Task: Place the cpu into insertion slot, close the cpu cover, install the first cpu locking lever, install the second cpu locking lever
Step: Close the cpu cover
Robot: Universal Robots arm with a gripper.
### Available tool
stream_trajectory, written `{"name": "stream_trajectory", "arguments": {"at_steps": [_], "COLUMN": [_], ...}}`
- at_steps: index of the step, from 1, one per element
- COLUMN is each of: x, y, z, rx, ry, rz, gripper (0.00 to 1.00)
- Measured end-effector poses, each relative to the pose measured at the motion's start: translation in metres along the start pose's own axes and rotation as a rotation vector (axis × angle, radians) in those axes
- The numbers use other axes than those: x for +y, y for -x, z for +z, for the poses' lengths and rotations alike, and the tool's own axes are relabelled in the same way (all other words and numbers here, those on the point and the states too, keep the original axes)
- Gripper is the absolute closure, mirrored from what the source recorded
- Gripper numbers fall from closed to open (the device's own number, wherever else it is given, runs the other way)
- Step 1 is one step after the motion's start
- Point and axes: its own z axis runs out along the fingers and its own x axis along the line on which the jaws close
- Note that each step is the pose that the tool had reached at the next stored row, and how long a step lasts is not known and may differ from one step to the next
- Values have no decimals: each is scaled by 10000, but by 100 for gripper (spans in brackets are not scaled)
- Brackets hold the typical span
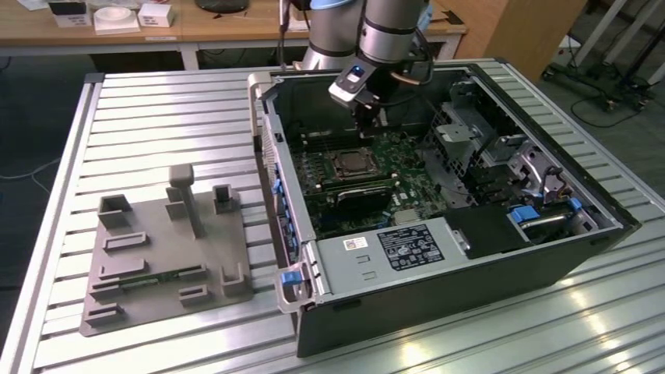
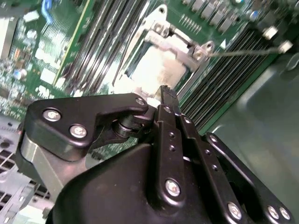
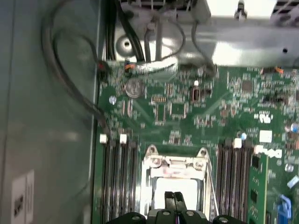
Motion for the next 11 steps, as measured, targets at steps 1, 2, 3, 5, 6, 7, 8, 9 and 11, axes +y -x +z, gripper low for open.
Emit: {"name": "stream_trajectory", "arguments": {"at_steps": [1,2,3,5,6,7,8,9,11], "x": [-34,-72,-113,-201,-246,-271,-284,-289,-288], "y": [-2,-4,-5,-10,-13,-14,-15,-16,-17], "z": [13,24,34,53,65,79,94,112,145], "rx": [-1,-1,-3,-1,-1,1,-2,-3,-1], "ry": [0,0,0,3,4,6,5,11,31], "rz": [-1,-1,0,0,0,-1,0,1,-1], "gripper": [90,90,90,90,90,90,90,90,90]}}
